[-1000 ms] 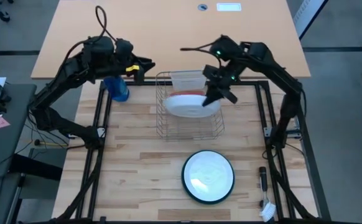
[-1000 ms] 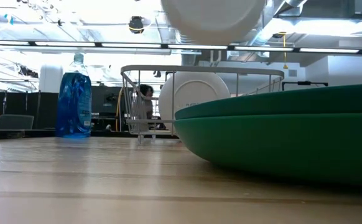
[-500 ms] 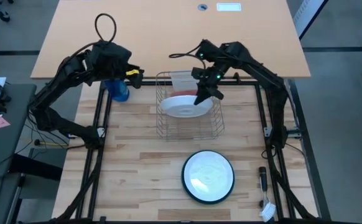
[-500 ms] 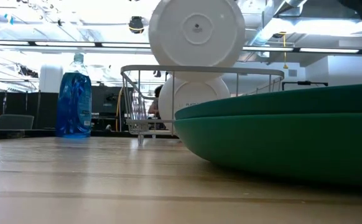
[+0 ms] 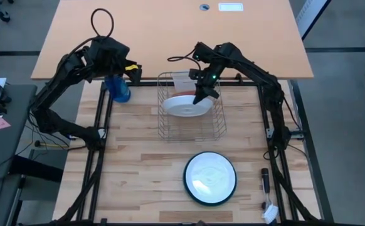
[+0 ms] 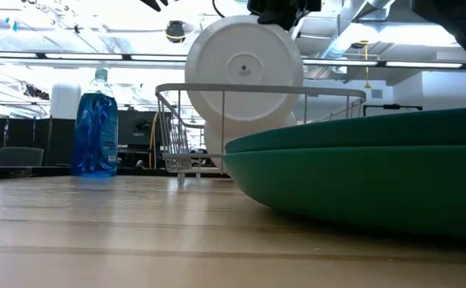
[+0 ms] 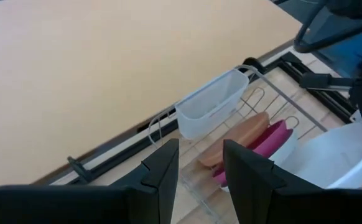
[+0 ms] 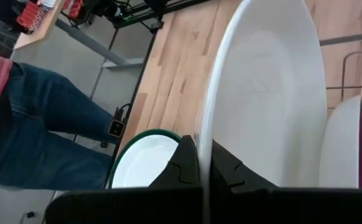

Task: Sort dishes
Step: Put the white plate in the dish rack

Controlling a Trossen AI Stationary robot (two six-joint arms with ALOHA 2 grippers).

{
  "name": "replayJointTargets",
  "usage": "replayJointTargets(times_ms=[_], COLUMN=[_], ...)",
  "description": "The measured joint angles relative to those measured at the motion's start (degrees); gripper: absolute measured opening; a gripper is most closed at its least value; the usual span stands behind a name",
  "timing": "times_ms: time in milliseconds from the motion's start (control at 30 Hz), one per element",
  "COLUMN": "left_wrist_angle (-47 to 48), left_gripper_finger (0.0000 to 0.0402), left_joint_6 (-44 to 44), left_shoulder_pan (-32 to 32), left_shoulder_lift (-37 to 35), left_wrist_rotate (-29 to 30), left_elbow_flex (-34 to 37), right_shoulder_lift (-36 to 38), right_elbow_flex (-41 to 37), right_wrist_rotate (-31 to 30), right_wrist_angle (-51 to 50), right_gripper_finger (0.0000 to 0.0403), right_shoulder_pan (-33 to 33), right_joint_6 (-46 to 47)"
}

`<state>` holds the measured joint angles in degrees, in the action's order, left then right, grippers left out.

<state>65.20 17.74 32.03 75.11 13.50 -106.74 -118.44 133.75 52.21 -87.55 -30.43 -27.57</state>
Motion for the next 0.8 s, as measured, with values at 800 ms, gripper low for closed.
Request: replayJointTargets(times_ms=[800], left_wrist_angle=[0.08], left_gripper_finger=[0.0118], left_joint_6=[-2.08], left_shoulder_pan=[1.6], left_shoulder_lift=[0.0], left_wrist_rotate=[-1.51], left_elbow_flex=[0.04], right_shoulder_lift=[-0.98], right_elbow_flex=[-0.22], right_wrist_rotate=[-3.24], right_wrist_angle=[-2.06], right_gripper_finger=[0.0], right_shoulder_pan=[-0.1], right_joint_6=[-1.58])
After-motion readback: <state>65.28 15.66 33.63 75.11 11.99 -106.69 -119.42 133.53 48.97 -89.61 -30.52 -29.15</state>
